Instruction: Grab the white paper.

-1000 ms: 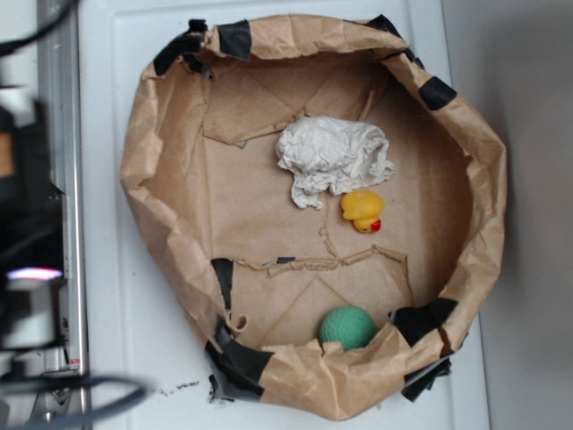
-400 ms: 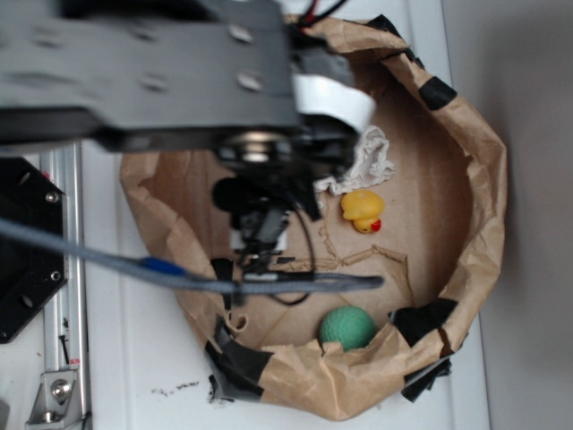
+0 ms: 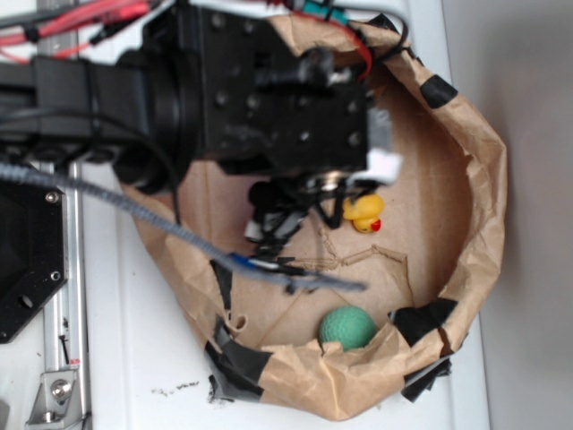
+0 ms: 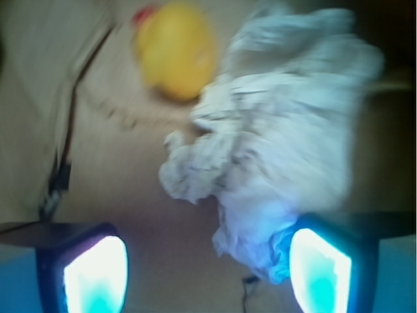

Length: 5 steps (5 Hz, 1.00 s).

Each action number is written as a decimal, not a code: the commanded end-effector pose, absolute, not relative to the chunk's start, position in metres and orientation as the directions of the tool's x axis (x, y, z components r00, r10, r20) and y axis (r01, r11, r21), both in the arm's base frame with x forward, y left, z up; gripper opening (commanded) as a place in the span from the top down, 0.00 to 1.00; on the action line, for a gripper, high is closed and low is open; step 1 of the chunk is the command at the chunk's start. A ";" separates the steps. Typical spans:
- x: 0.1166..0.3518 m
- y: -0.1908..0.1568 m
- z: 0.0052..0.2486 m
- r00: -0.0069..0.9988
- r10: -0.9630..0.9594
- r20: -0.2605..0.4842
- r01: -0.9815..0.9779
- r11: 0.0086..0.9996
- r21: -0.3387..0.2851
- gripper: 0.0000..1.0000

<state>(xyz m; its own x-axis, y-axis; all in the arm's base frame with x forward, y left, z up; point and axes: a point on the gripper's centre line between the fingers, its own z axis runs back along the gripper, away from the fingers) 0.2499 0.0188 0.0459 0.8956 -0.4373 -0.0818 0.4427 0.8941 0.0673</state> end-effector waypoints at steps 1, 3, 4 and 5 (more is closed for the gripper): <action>0.255 0.036 0.033 0.873 -0.472 -0.120 0.483 0.870 0.097 1.00; 0.257 0.034 0.059 0.914 -0.392 -0.102 0.402 0.909 0.111 1.00; 0.251 0.011 0.110 0.957 -0.287 0.037 0.283 0.956 0.077 1.00; 0.250 -0.003 0.160 0.967 -0.232 0.109 0.229 0.973 0.043 1.00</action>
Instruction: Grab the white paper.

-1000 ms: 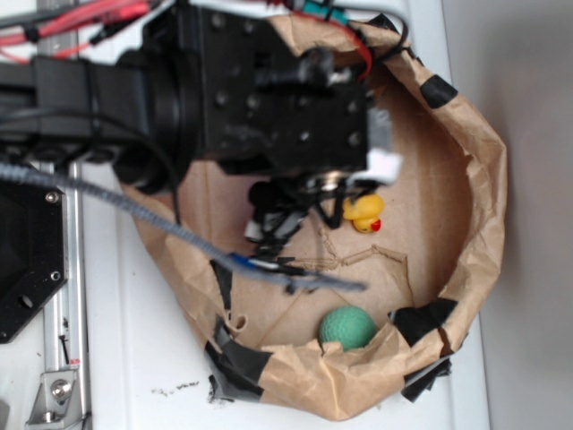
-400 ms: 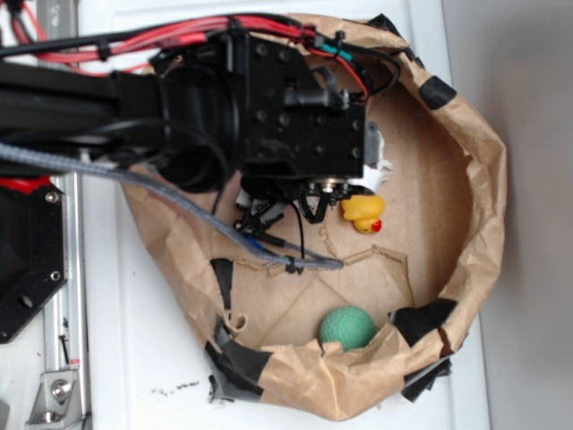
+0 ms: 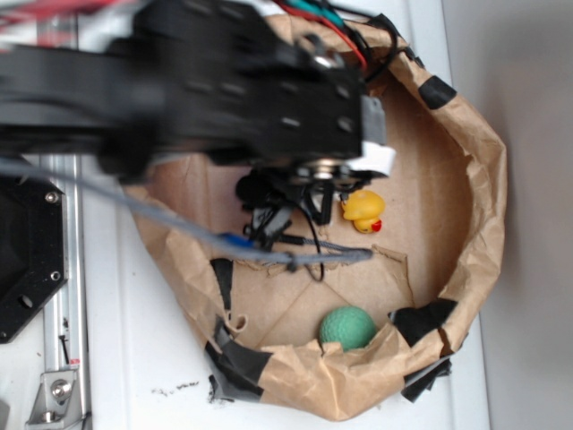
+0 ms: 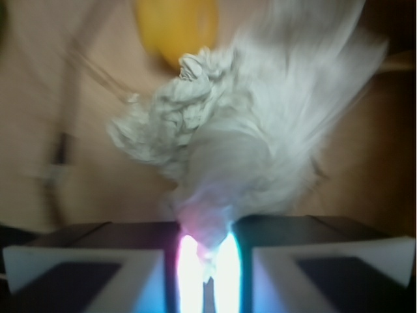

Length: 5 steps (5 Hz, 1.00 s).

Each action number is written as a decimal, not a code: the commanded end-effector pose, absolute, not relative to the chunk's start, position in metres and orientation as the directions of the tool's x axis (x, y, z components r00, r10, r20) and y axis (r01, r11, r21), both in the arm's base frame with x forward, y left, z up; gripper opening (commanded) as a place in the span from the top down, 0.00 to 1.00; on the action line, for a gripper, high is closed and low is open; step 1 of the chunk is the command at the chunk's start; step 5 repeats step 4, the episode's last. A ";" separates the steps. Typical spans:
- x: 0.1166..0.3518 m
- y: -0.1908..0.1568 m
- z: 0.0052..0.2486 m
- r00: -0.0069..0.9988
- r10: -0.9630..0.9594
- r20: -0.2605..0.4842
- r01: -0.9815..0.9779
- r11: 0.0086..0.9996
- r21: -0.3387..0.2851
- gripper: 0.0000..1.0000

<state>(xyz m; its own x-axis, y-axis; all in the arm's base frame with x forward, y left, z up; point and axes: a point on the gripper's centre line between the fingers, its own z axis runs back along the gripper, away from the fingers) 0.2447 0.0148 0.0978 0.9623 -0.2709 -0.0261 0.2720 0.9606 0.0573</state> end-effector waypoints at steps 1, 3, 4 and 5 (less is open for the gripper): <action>0.248 -0.008 0.175 0.977 -0.160 0.142 0.160 0.987 0.009 1.00; 0.240 -0.009 0.180 0.983 -0.048 0.176 0.056 0.998 -0.040 1.00; 0.236 -0.012 0.177 0.988 -0.044 0.150 0.058 0.994 -0.091 1.00; 0.236 -0.012 0.177 0.988 -0.044 0.150 0.058 0.994 -0.091 1.00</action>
